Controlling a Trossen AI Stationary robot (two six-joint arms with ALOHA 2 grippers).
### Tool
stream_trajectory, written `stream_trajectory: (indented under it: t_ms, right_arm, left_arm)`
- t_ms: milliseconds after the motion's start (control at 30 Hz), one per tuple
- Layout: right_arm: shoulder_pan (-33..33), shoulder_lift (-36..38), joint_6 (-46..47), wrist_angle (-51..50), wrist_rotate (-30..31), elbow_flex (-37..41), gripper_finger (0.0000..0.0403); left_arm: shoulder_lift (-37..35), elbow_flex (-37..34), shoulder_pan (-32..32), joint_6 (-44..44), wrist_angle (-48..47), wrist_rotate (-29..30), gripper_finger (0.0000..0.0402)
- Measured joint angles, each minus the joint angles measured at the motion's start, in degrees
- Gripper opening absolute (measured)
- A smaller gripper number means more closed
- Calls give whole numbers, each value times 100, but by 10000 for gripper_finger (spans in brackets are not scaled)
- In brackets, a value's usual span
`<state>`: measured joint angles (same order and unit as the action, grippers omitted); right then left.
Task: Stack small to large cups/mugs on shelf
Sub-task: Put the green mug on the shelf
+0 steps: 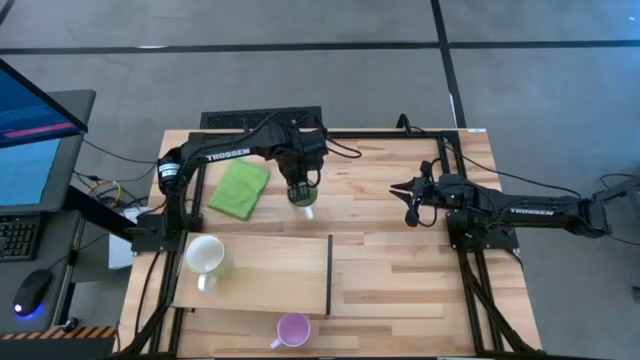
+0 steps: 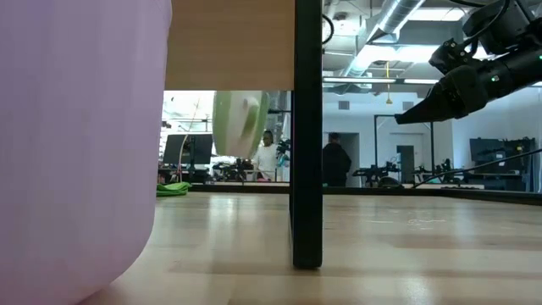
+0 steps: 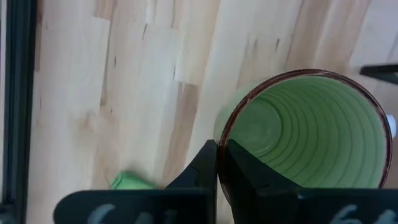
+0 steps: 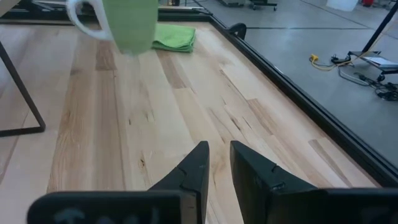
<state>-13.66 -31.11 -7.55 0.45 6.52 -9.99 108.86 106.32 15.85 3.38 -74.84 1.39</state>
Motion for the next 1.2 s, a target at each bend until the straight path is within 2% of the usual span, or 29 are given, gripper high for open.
stream_trajectory:
  t_ms: [367, 633, 833, 1200]
  right_arm:
    - [-1, 0, 0, 0, 0, 1, 87]
    - [-1, 0, 0, 37, 4, -1, 87]
    - [-1, 0, 0, 15, 4, 1, 87]
    - [-1, 0, 147, -2, 13, 1, 87]
  left_arm:
    - [-372, 835, -318, -110, -961, 493, 0]
    - [-816, 849, -646, -506, -1563, 548, 0]
    - [-1044, 849, -985, -509, -1543, 427, 0]
    - [-1324, 847, -2075, -359, -1518, 186, 0]
